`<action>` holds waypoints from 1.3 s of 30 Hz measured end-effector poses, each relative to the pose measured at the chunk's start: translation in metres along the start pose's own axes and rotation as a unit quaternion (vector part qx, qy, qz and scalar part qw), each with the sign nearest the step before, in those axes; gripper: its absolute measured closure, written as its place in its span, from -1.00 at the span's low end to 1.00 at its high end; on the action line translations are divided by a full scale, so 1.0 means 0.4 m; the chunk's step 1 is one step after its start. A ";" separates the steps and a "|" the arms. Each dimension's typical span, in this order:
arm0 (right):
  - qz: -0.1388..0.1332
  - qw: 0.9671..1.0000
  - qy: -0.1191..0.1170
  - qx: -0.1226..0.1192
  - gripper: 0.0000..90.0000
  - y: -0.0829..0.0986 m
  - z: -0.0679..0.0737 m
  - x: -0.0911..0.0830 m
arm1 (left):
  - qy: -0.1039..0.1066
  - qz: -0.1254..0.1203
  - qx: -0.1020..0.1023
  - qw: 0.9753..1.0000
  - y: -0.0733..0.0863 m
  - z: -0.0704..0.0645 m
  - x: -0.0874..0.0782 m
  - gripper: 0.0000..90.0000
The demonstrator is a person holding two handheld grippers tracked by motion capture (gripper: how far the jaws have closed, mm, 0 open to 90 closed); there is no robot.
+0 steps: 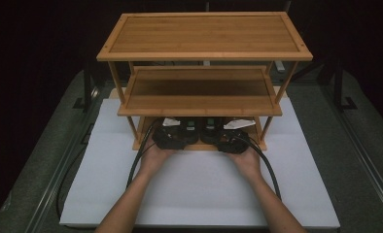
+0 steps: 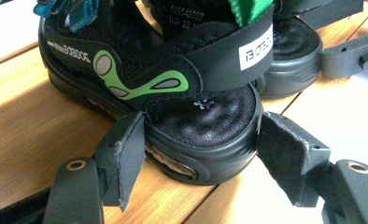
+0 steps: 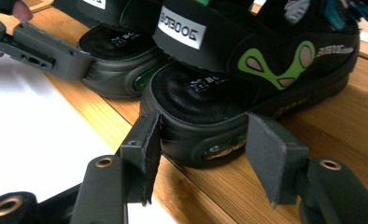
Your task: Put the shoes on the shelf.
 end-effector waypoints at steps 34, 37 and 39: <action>0.034 0.999 -0.034 0.023 -0.73 0.134 0.009 -0.191 | 0.012 0.022 0.031 0.999 0.175 -0.044 -0.169 -0.79; 0.036 0.999 -0.030 0.025 -0.81 0.154 0.011 -0.207 | 0.014 0.025 0.032 0.999 0.203 -0.043 -0.187 -0.82; 0.036 0.999 -0.022 0.024 -0.82 0.166 0.009 -0.215 | 0.010 0.025 0.028 0.999 0.221 -0.044 -0.199 -0.83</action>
Point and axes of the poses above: each handheld gripper's, and its own axes: x roughly forward along the jaws, y roughly out of its underside, z roughly to its left, the point moved 2 cm from there along x, roughly forward along the jaws, and after that the axes turned 12 degrees about z, right-handed, at the moved point
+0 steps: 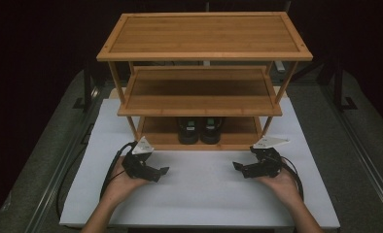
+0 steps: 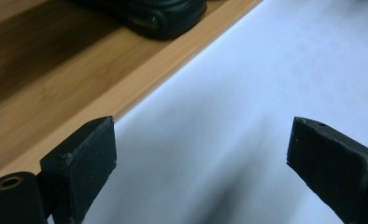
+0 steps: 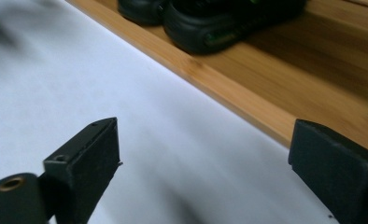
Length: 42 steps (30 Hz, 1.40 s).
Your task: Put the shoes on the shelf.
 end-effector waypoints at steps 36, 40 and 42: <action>0.037 0.992 0.087 0.085 -0.94 0.263 -0.087 -0.123 | -0.041 0.028 -0.061 0.997 0.268 0.055 -0.091 -0.96; 0.043 0.991 0.089 0.085 -0.94 0.265 -0.087 -0.122 | -0.039 0.020 -0.059 0.997 0.273 0.056 -0.090 -0.96; 0.044 0.991 0.093 0.082 -0.94 0.265 -0.084 -0.120 | -0.039 0.018 -0.059 0.997 0.274 0.056 -0.089 -0.97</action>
Point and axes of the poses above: each handheld gripper's, and its own axes: x roughly forward along the jaws, y roughly out of its underside, z roughly to its left, the point moved 2 cm from there along x, roughly forward along the jaws, and after that the axes turned 12 degrees about z, right-handed, at the moved point
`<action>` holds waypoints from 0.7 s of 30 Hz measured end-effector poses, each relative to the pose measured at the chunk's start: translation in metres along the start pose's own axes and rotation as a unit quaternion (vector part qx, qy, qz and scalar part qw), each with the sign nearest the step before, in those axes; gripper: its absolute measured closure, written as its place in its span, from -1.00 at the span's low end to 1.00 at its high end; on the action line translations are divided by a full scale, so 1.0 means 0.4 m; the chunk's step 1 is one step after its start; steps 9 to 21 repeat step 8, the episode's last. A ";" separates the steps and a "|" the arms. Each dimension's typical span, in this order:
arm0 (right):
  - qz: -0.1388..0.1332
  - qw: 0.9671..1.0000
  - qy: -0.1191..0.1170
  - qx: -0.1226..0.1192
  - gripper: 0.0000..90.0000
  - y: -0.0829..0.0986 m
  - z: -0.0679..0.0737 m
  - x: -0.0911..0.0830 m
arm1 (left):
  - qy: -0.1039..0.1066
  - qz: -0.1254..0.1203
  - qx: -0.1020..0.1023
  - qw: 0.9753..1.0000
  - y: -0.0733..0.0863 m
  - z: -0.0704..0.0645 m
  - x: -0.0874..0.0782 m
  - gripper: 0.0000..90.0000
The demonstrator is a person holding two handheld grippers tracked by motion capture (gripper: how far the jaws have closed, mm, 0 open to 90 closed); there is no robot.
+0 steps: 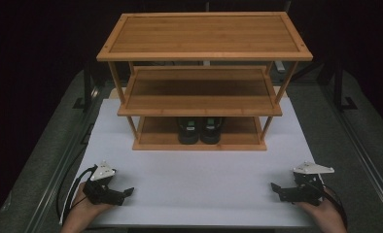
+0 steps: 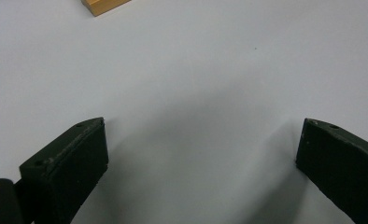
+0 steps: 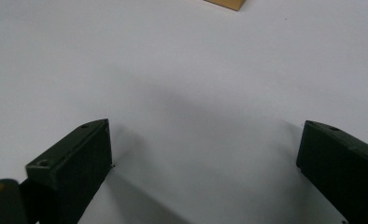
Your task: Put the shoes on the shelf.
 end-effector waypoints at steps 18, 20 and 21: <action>0.005 1.000 0.008 -0.004 -0.94 0.000 0.006 0.002 | 0.000 -0.001 0.000 1.000 0.001 -0.001 0.000 -0.97; 0.005 1.000 0.008 -0.004 -0.94 0.000 0.006 0.002 | 0.000 -0.001 0.000 1.000 0.001 -0.001 0.000 -0.97; 0.005 1.000 0.008 -0.004 -0.94 0.000 0.006 0.002 | 0.000 -0.001 0.000 1.000 0.001 -0.001 0.000 -0.97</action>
Point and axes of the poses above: each handheld gripper's, and its own axes: x roughly forward along the jaws, y roughly out of its underside, z roughly to its left, the point moved 2 cm from there along x, roughly forward along the jaws, and after that the axes turned 12 degrees about z, right-handed, at the moved point
